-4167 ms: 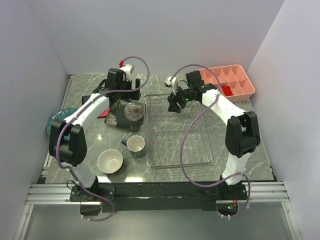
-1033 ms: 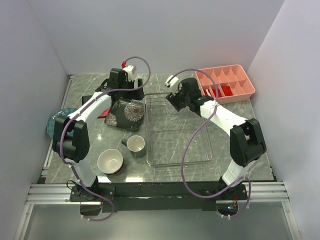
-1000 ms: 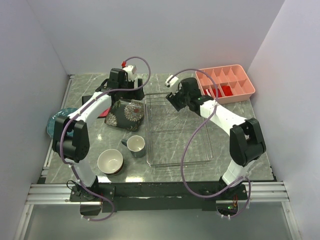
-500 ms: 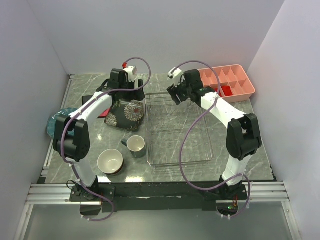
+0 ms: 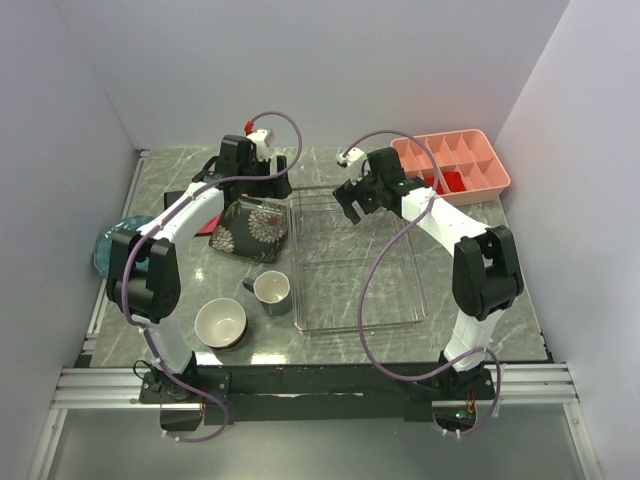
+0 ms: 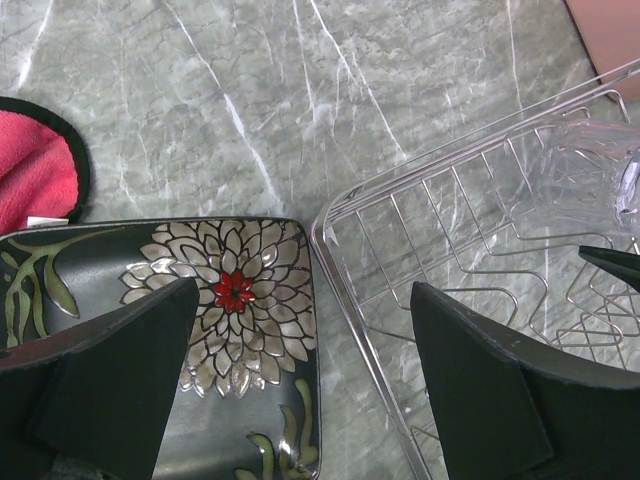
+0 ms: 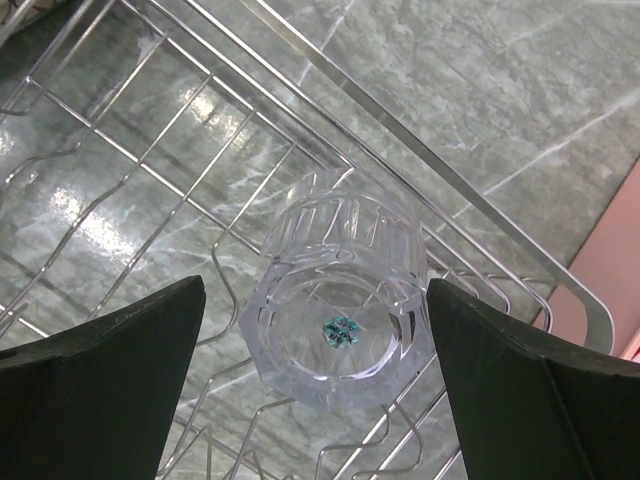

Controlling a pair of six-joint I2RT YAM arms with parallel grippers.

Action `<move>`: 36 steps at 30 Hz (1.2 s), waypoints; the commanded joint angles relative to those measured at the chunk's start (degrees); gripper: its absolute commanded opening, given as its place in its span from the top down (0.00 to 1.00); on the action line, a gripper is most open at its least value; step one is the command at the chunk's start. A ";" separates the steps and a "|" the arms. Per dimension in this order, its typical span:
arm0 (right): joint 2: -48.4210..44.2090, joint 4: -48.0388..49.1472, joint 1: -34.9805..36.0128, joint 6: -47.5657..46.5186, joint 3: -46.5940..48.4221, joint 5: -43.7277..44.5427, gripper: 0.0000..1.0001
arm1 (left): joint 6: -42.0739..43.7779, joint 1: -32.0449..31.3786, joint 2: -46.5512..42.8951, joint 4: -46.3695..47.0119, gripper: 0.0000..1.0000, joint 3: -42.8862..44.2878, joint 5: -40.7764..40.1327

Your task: Load the mixed dishes into the dish rack

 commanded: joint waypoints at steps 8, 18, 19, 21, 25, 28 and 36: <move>-1.92 -2.75 -0.14 -1.38 -0.58 1.58 0.09 | -0.59 -0.37 -0.17 2.17 0.07 2.16 0.78; -1.40 -11.26 -0.66 -4.54 4.87 -3.07 0.58 | -1.02 -0.72 0.35 2.52 0.07 1.98 1.30; -1.05 -12.41 -0.75 -5.06 5.74 -3.34 0.58 | -1.02 -0.81 0.53 2.52 0.07 2.07 1.39; 0.52 -15.56 -0.84 -5.95 8.56 -3.43 0.59 | -1.02 -0.81 0.79 2.52 0.07 2.42 1.30; 3.35 -19.09 -1.36 -6.65 12.95 -4.04 0.62 | -0.76 -1.25 1.58 2.61 0.07 2.86 2.18; 5.63 -23.04 -1.63 -7.88 16.55 -4.22 0.62 | -0.41 -2.39 3.16 2.43 0.07 4.18 1.39; 13.72 -37.63 -2.68 -11.74 29.83 -5.10 0.65 | -1.29 -3.18 6.68 1.73 0.07 8.40 0.34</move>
